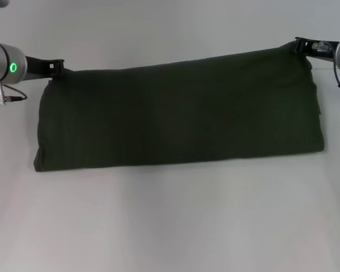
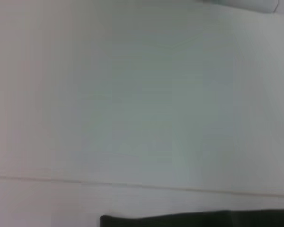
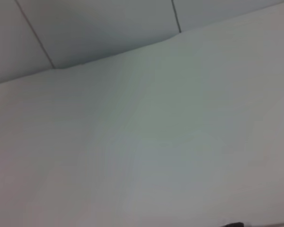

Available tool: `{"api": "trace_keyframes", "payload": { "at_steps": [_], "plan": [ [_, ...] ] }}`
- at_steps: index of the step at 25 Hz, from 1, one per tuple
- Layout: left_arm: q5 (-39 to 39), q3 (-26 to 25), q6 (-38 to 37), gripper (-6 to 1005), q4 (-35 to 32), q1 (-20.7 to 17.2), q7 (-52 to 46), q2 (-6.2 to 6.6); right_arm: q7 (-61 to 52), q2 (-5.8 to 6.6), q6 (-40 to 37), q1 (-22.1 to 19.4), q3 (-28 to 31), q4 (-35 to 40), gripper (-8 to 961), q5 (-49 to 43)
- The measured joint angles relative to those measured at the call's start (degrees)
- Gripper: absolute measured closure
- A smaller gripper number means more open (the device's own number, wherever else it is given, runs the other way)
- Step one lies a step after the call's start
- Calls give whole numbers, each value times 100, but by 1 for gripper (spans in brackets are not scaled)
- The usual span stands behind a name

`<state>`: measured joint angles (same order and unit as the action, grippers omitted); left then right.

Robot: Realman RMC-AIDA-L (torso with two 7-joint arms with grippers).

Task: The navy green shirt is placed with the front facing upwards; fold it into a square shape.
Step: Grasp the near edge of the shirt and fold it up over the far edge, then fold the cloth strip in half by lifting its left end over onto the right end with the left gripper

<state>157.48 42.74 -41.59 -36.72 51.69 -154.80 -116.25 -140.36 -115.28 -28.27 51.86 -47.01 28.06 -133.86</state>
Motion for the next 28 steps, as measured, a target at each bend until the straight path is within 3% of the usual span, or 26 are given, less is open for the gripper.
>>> {"api": "trace_keyframes", "payload": {
  "at_steps": [7,8,10,12,15,16,17,18,19,20,21,22,24,28],
  "plan": [
    [-81,-58,291,883,6,-38,-371,-50,-74,95,67,74,-207,-67,914,15],
    [-164,-62,319,872,-45,-79,-389,-81,-87,105,68,74,-194,-58,855,24],
    [-320,-66,311,851,-294,-215,-388,-187,-133,136,23,42,-155,23,737,43],
    [-503,-35,227,772,-783,-460,-348,-368,-194,164,-235,-68,-48,197,687,52],
    [-966,28,-65,654,-1598,-929,-161,-599,-188,171,-1082,-429,251,689,612,191],
    [-1221,33,-276,624,-1826,-1109,-52,-650,-46,162,-1744,-766,407,995,587,565],
    [-1861,-1,-760,594,-2009,-1434,205,-630,-46,162,-1744,-766,407,995,562,565],
    [-1861,-1,-760,564,-2009,-1434,205,-630,74,159,-2106,-1004,487,1129,537,847],
    [-2302,-38,-1068,534,-1989,-1598,342,-561,230,169,-2545,-1226,568,1198,512,1260],
    [-3097,-147,-1579,504,-1796,-1902,539,-397,573,212,-3307,-1707,772,1174,487,2033],
    [-3097,-147,-1579,474,-1796,-1902,539,-397,712,243,-3654,-1890,885,1092,451,2356],
    [-3583,-272,-1913,444,-1567,-2088,652,-277,712,243,-3654,-1890,885,1092,416,2356],
    [-4109,-533,-2332,396,-1189,-2297,778,-131,991,301,-4333,-2269,1135,834,344,2972],
    [-4406,-1284,-3182,322,-615,-2631,858,-27,1282,352,-5219,-2856,1573,473,185,3417]
  ]
}}
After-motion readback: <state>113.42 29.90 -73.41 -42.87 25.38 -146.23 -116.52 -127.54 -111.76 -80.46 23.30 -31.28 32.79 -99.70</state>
